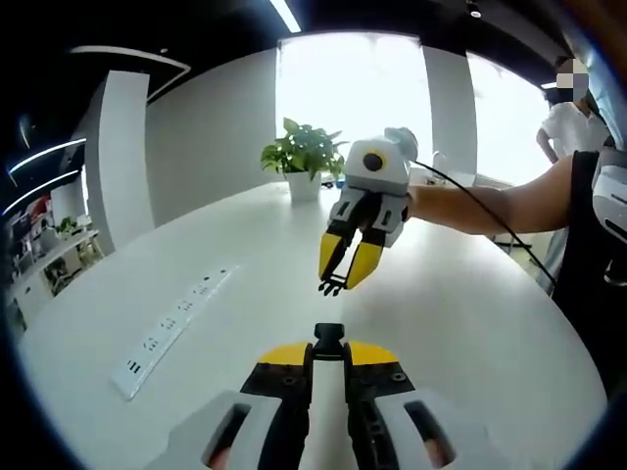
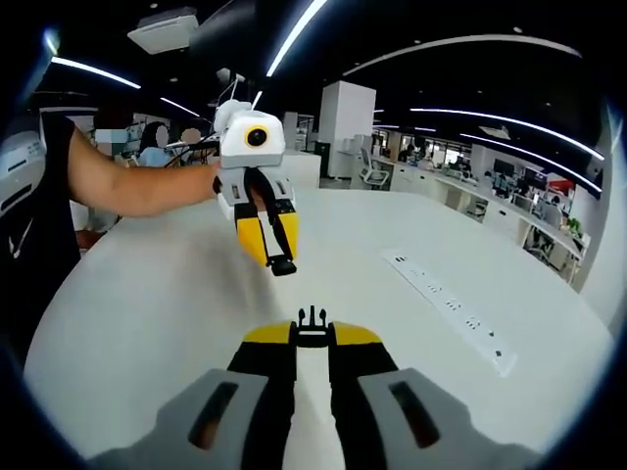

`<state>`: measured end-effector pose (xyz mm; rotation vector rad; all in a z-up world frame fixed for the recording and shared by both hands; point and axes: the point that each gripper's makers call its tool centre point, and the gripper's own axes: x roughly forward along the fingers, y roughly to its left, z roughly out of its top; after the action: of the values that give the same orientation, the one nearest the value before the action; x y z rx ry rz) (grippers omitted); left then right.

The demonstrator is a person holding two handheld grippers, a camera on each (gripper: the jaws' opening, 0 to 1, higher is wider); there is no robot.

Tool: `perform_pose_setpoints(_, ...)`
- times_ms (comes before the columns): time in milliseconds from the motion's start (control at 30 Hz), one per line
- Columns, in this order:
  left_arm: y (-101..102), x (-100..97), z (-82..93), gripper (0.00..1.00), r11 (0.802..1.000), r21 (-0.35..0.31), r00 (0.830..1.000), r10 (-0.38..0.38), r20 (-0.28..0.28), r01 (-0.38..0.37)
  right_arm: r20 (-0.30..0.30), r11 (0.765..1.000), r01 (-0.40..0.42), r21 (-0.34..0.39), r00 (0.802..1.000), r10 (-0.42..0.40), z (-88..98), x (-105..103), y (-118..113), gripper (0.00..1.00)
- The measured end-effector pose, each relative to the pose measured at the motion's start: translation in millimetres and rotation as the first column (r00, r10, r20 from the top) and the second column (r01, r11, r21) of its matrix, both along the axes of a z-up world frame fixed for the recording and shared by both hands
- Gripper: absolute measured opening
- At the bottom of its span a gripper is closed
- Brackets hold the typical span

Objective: Snap the two parts of the plastic buckle together until the buckle closes and remains connected.

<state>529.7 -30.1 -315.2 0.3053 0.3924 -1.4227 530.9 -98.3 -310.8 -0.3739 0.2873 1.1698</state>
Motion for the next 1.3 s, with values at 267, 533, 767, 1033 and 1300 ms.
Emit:
perform_pose_setpoints(267,2,-4.1,4.8,0.1,1.0,0.0,1.0,-0.004,0.005,0.004,0.009,1.0,-0.003,0.0,1.0,0.003,4.5,-5,3,0.11)
perform_pose_setpoints(533,4,-11.8,3.3,0.1,1.0,0.0,1.0,-0.005,0.003,0.005,0.005,1.0,-0.005,-0.002,1.0,0.005,1.0,-11,7,0.11)
perform_pose_setpoints(767,8,-20.1,5.7,0.1,1.0,0.006,1.0,-0.004,0.006,0.004,0.013,1.0,-0.01,-0.003,1.0,0.01,5.7,-18,11,0.11)
perform_pose_setpoints(1033,14,-31.0,11.5,0.1,1.0,0.005,1.0,-0.001,0.014,0.001,0.023,1.0,-0.013,-0.004,1.0,0.013,10.6,-29,16,0.11)
perform_pose_setpoints(1300,18,-43.0,9.2,0.1,1.0,0.002,1.0,0.003,0.014,-0.003,0.022,1.0,-0.014,-0.003,1.0,0.014,8.8,-41,18,0.11)
